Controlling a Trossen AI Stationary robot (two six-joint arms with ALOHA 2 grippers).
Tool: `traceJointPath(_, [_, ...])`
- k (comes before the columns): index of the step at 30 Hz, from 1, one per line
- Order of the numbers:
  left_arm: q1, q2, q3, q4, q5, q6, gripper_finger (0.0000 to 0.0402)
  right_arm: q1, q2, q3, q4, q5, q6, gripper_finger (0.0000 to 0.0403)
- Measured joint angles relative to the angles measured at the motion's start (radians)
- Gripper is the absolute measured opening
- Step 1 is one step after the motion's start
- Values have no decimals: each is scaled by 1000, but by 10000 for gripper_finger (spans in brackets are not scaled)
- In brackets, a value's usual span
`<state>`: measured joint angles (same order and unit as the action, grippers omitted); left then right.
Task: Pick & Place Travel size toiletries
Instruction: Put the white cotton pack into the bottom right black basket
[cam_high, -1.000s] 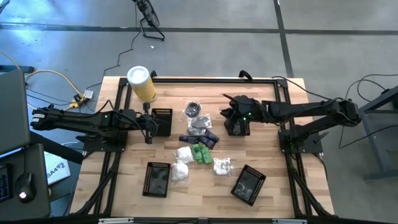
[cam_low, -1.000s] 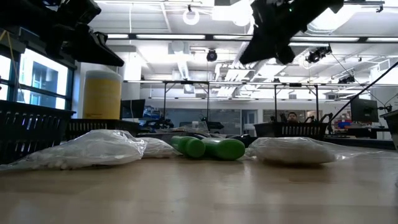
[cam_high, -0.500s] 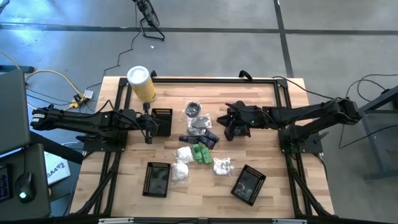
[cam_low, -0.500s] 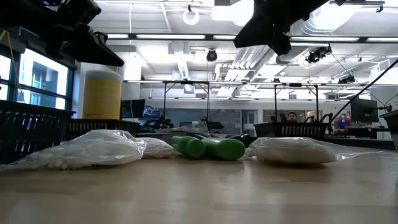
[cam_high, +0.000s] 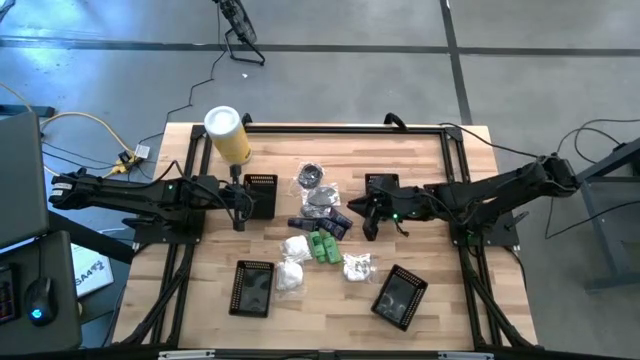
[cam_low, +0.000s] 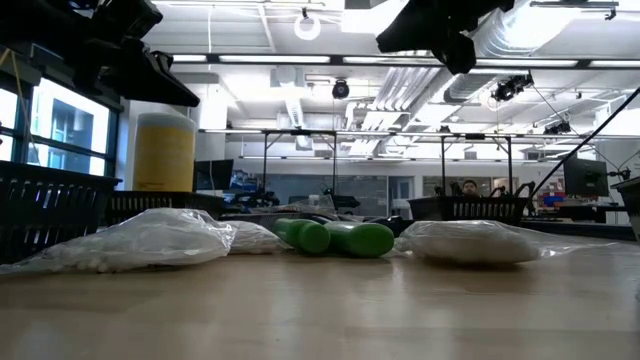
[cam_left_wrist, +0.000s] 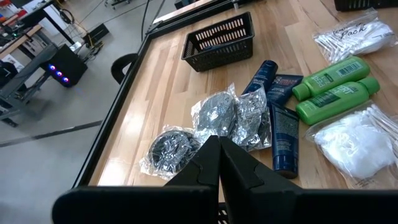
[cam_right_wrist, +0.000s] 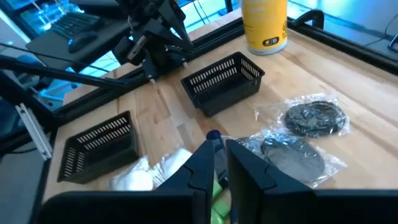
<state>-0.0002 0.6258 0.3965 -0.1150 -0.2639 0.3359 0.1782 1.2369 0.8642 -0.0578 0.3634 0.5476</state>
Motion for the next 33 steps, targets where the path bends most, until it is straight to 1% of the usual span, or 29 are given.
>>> traceJointPath(6, [0,0,0,0,0,0,0,36,0,0,0,5,67,5])
traceJointPath(10, [0,0,0,0,0,0,0,58,1,0,0,13,114,3])
traceJointPath(15, [0,0,0,-6,0,0,0,90,1,0,-3,87,113,3])
traceJointPath(19, [0,0,0,-16,0,0,0,100,1,0,-4,104,107,3])
traceJointPath(24, [0,0,0,-16,0,0,0,99,1,0,-6,95,109,3])
traceJointPath(27, [0,0,0,-16,0,0,0,104,1,4,-12,47,114,3])
traceJointPath(30, [0,0,0,-16,0,0,0,117,2,43,-33,15,106,3])
traceJointPath(33, [0,0,0,-16,0,0,0,127,8,99,-108,12,88,3])
